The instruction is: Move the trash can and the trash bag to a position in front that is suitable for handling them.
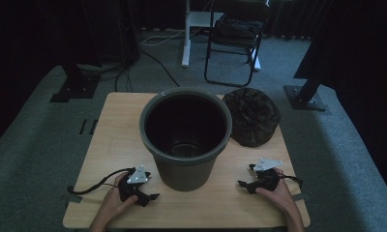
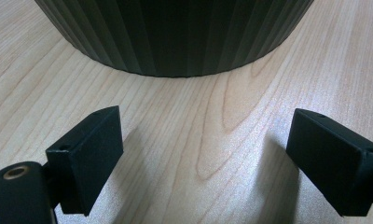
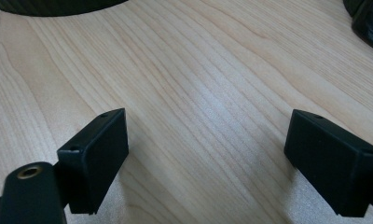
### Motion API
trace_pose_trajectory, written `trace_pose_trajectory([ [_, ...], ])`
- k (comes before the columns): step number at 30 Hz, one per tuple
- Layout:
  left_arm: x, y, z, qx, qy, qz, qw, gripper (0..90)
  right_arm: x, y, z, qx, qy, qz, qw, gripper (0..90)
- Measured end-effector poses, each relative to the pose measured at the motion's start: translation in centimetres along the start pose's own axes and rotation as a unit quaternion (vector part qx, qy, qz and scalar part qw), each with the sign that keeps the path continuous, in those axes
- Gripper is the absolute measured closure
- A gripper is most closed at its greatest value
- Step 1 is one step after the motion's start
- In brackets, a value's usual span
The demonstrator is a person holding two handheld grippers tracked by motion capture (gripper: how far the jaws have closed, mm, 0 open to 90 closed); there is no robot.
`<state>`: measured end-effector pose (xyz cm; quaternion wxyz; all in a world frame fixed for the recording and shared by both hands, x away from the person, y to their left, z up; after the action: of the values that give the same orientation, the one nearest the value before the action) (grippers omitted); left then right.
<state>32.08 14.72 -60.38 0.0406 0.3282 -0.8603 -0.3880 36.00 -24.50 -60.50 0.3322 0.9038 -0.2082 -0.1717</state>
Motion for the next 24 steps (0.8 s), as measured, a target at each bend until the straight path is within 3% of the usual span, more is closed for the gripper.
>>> trace_pose_trajectory([
  [17, 0.00, 0.00, 0.00, 0.000, 0.000, 0.000, 1.0000, 10.9, -0.04, 0.04, -0.05, -0.003, 0.005, -0.004, 1.0000, 14.2],
  [24, 0.00, 0.00, 0.00, 0.000, 0.000, 0.000, 1.0000, 10.9, 0.32, 0.72, -0.89, 0.006, 0.016, 0.009, 0.9998, 22.0],
])
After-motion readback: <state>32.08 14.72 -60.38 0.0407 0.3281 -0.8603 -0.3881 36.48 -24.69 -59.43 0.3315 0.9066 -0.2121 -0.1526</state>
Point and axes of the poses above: each handheld gripper's, and its own axes: y roughly backward along the jaws, z roughly out of its underside, x roughly to its right, the point moved 8 cm from there along -y, roughly forward along the jaws, and after that the axes turned 14 degrees about -z, right-handed, at the moved point
